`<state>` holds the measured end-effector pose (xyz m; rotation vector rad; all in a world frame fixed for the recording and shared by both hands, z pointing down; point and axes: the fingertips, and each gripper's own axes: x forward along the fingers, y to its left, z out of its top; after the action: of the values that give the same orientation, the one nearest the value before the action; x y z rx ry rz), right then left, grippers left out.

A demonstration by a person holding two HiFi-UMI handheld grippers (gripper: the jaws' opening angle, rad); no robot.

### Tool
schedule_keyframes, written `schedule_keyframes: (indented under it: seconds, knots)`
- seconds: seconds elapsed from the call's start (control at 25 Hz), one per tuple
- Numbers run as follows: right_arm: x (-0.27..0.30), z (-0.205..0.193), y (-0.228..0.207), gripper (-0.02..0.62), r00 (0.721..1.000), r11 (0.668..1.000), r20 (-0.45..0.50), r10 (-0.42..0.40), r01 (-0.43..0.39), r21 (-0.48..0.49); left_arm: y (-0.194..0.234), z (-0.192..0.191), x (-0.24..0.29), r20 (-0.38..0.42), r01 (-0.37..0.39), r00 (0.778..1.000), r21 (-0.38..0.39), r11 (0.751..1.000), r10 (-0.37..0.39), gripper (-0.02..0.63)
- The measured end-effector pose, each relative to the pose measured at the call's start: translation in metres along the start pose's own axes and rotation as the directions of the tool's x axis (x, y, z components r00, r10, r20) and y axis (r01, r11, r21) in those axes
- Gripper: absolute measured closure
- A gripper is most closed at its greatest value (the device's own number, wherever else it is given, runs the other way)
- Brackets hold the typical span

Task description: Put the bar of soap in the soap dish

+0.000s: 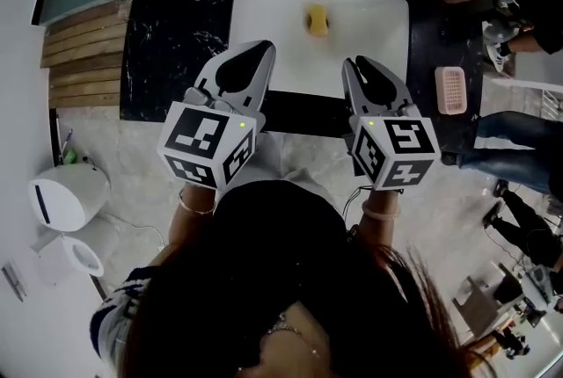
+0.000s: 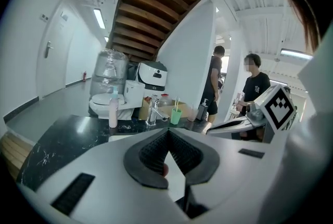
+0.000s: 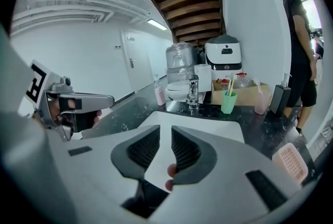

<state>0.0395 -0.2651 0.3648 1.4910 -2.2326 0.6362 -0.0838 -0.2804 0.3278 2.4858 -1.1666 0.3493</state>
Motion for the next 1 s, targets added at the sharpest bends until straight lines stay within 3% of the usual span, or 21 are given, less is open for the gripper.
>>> schedule_keyframes:
  seconds: [0.48,1.0]
  knots:
    - [0.053,0.003,-0.018,0.518,0.996,0.998,-0.075,-0.042,0.045,0.041,0.044,0.006,0.039,-0.027,0.029,0.999,-0.037,0.999,-0.03,0.611]
    - [0.099,-0.011,-0.045,0.5,0.986,0.999,-0.166,0.001,0.007,0.049,0.077,0.0,0.065,-0.062,-0.089,0.995,-0.102,0.991,0.083,0.611]
